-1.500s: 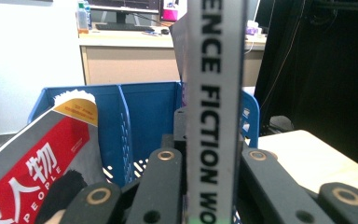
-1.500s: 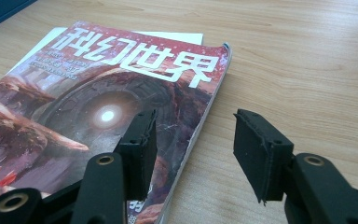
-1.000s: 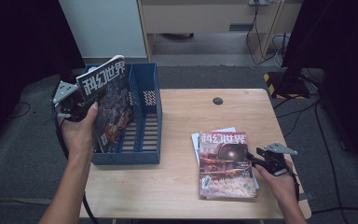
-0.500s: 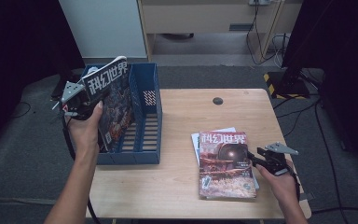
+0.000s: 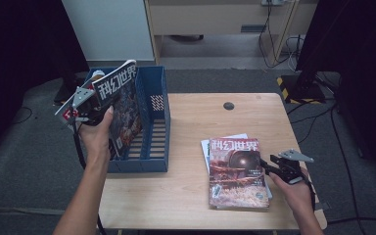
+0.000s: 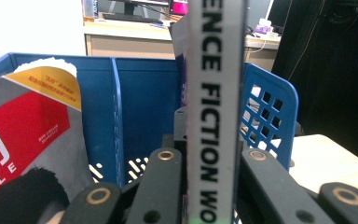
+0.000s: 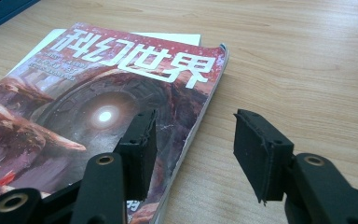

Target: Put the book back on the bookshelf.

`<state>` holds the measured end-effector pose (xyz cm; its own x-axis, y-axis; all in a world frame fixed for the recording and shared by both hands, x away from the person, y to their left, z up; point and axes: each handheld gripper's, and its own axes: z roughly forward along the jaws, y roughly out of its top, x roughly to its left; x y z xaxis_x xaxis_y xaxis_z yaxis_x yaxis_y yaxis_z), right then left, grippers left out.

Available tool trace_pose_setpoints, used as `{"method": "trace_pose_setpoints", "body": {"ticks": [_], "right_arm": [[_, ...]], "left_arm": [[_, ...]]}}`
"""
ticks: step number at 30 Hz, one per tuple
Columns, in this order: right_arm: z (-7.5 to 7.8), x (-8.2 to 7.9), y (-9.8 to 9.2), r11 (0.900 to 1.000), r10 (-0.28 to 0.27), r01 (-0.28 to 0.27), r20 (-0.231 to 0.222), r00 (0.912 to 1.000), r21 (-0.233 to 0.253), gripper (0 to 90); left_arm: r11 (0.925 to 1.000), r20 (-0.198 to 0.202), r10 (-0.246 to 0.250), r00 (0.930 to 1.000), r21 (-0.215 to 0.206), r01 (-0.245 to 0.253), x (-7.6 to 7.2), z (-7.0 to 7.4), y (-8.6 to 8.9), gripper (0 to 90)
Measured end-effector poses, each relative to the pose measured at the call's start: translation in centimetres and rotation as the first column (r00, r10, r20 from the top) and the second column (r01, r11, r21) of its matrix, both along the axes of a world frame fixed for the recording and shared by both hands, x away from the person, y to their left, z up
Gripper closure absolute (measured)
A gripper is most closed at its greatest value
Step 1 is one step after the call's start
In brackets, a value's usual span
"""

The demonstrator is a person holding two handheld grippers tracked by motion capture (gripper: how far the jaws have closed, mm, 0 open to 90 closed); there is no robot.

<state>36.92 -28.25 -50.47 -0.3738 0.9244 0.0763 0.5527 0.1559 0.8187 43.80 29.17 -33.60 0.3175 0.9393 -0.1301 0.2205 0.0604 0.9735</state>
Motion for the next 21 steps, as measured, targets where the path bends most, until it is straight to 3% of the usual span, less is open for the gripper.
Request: {"method": "trace_pose_setpoints", "body": {"ticks": [13, 21], "right_arm": [[0.0, 0.0, 0.1, 1.0, -0.001, 0.001, -0.006, 1.0, -0.002, 48.8], [-0.2, 0.0, 0.1, 1.0, 0.003, -0.003, -0.011, 0.9999, -0.008, 48.5]], "left_arm": [[0.9994, 0.006, 0.012, 0.9999, -0.031, -0.012, 0.2, -2.6, 0.3, 82.4], [0.9992, 0.012, 0.014, 0.9998, -0.038, -0.013, 0.2, -3.5, 0.5, 82.4]]}}
